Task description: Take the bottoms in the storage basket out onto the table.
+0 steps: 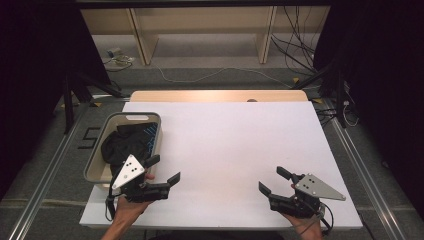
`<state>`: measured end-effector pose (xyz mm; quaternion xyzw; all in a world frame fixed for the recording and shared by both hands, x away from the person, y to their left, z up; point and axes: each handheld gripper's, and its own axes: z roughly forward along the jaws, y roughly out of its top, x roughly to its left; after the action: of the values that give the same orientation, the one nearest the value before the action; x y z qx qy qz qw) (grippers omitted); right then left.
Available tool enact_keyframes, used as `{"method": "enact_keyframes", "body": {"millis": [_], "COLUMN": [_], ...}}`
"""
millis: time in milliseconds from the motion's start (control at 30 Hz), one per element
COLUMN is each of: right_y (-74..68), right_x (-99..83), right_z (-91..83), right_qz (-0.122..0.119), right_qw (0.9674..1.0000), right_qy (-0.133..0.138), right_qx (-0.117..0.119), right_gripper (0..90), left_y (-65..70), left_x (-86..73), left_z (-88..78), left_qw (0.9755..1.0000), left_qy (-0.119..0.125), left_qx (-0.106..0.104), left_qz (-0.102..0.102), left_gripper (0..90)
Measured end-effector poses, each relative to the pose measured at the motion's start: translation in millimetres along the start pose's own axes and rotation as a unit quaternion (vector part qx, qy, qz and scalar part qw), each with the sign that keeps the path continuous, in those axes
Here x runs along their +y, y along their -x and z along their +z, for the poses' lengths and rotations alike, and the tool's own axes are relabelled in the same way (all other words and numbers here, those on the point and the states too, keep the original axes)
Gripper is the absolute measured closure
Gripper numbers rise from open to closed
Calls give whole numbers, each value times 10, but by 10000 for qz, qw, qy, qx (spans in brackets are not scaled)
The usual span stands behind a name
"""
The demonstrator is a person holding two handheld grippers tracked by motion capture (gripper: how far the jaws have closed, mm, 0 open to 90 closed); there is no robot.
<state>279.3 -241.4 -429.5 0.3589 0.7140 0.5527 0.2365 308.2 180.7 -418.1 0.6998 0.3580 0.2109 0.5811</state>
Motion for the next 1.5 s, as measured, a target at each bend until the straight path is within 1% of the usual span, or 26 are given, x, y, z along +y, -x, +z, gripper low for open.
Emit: {"method": "enact_keyframes", "body": {"millis": [133,167,267,367,467,533,633,733,800,867,933,1000,1033,1067,1167,1200,1300,1333,1400,1433,1500], "right_y": [-3,-2,-2,5,9,12,13,15,17,16,14,14,13,16,18,15,16,16,15,14,15], "right_x": [-2,-1,-1,-2,-1,-3,-4,-8,-10,-9,-9,-9,-9,-9,-8,-8,-8,-9,-8,-8,-8], "right_z": [1,1,-5,-4,-5,-3,-3,-2,0,0,2,2,3,6,7,4,8,8,7,7,8], "right_qz": [-11,-18,-13,-3,14,9,25,27,17,27,23,8,3,5,13,14,4,-4,-8,-8,-9], "right_qw": [10000,10000,10000,10000,10000,10000,10000,10000,10000,10000,10000,10000,10000,10000,10000,10000,10000,10000,10000,10000,10000], "right_qy": [12,22,30,34,38,36,29,22,18,27,31,29,30,29,30,42,31,26,23,26,30], "right_qx": [-12,-22,-38,-40,-40,-50,-49,-49,-46,-37,-35,-33,-30,-30,-31,-30,-26,-20,-21,-19,-19], "right_gripper": [229,229,230,230,230,230,230,230,230,230,230,230,231,231,231,230,231,231,230,231,231], "left_y": [-10,-20,-28,-47,-64,-72,-74,-56,-57,-64,-64,-71,-71,-83,-88,-100,-121,-132,-146,-182,-209], "left_x": [25,44,56,51,65,86,127,172,188,234,272,314,314,352,375,378,384,393,405,438,463], "left_z": [32,57,90,108,117,134,173,210,224,278,314,339,339,373,415,462,525,542,559,581,592], "left_qw": [10000,9999,9999,9998,9998,9998,9997,9997,9998,9996,9996,9996,9996,9995,9995,9994,9992,9991,9991,9991,9990], "left_qy": [-18,-48,-103,-107,-123,-106,-163,-161,-171,-176,-222,-253,-253,-259,-266,-291,-387,-403,-392,-382,-409], "left_qx": [6,-35,2,7,54,75,85,96,83,7,-39,-35,-35,-53,-27,-4,70,85,93,120,113], "left_qz": [-45,-136,-110,-183,-132,-154,-183,-127,-113,-200,-162,-130,-130,-175,-168,-183,-94,-93,-116,-149,-154], "left_gripper": [98,98,98,98,99,101,104,107,107,106,106,105,105,105,105,105,105,105,105,106,107]}}
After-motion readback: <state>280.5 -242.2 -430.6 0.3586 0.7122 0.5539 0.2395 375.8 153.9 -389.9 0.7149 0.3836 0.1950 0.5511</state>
